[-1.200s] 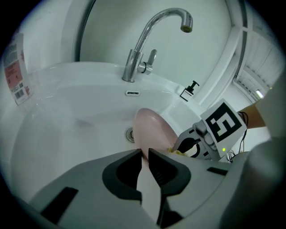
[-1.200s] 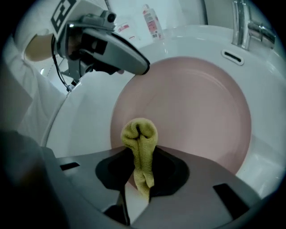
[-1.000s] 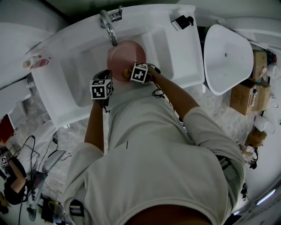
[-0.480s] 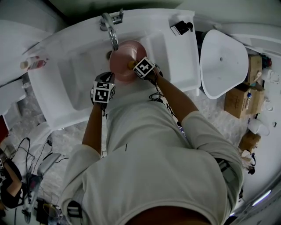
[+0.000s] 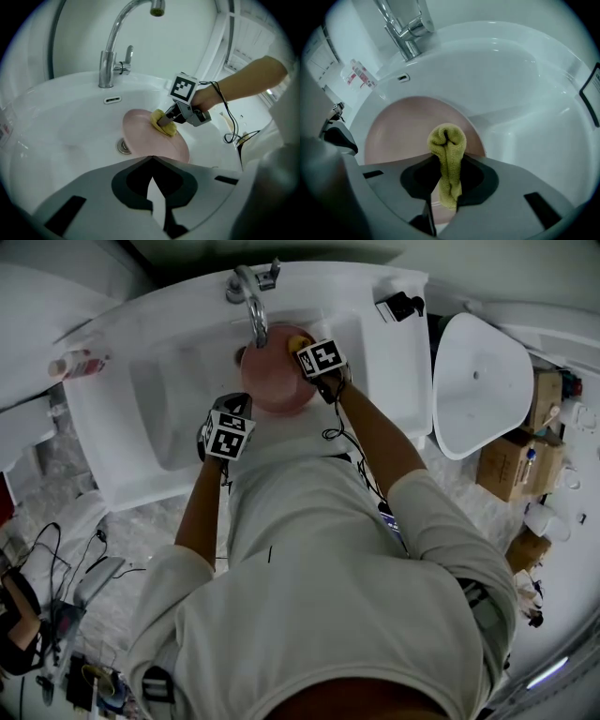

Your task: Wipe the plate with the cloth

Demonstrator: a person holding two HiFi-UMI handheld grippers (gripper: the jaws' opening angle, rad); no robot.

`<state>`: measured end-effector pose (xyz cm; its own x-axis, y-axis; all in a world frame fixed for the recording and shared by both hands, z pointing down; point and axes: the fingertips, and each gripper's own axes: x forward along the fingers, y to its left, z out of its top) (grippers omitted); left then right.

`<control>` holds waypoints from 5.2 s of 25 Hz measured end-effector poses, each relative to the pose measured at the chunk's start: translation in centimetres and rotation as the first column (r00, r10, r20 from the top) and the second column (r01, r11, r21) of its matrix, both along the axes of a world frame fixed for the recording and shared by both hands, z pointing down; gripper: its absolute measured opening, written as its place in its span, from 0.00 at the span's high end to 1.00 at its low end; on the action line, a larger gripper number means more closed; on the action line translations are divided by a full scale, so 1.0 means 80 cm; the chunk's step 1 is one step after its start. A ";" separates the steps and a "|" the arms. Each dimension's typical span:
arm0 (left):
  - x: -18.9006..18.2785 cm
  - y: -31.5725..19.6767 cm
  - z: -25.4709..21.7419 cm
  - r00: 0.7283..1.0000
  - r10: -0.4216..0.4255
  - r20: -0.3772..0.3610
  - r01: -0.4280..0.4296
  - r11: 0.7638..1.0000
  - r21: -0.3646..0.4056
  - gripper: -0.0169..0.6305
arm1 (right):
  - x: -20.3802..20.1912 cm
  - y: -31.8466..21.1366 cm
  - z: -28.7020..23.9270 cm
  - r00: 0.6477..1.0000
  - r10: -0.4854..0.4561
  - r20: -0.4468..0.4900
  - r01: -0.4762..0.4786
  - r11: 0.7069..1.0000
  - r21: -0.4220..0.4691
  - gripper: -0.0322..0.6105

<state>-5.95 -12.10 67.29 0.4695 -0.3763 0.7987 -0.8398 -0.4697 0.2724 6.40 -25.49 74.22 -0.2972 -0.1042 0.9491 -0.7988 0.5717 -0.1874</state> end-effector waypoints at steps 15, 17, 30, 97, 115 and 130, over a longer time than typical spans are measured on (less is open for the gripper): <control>-0.056 -0.006 0.035 0.985 -0.172 0.033 0.174 0.982 -0.074 0.95 | -0.106 0.072 -0.012 0.915 -0.399 0.062 0.394 0.916 0.070 0.82; -0.069 -0.010 0.050 0.968 -0.252 0.010 0.251 0.960 -0.123 0.95 | -0.104 0.078 -0.016 0.921 -0.380 0.083 0.376 0.925 0.064 0.82; -0.052 -0.016 0.094 0.914 -0.390 -0.112 0.342 0.889 -0.304 0.76 | -0.057 0.048 -0.016 0.952 -0.306 -0.018 0.306 0.947 0.098 0.82; -0.037 -0.009 0.110 0.948 -0.293 -0.126 0.242 0.918 -0.314 0.86 | -0.120 0.062 0.028 0.824 -0.558 -0.098 0.565 0.822 0.073 0.82; -0.038 -0.009 0.110 0.949 -0.288 -0.124 0.240 0.922 -0.305 0.86 | -0.101 0.196 0.025 0.650 -0.760 -0.012 0.759 0.649 -0.044 0.82; -0.054 -0.020 0.073 0.969 -0.247 -0.027 0.239 0.956 -0.172 0.80 | -0.024 0.146 -0.037 0.881 -0.462 -0.099 0.469 0.880 0.073 0.83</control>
<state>-10.27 -13.67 73.10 0.4194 -0.3481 0.8384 -0.9071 -0.1976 0.3717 4.48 -13.82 71.29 -0.2606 -0.0599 0.9636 -0.4456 0.8929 -0.0650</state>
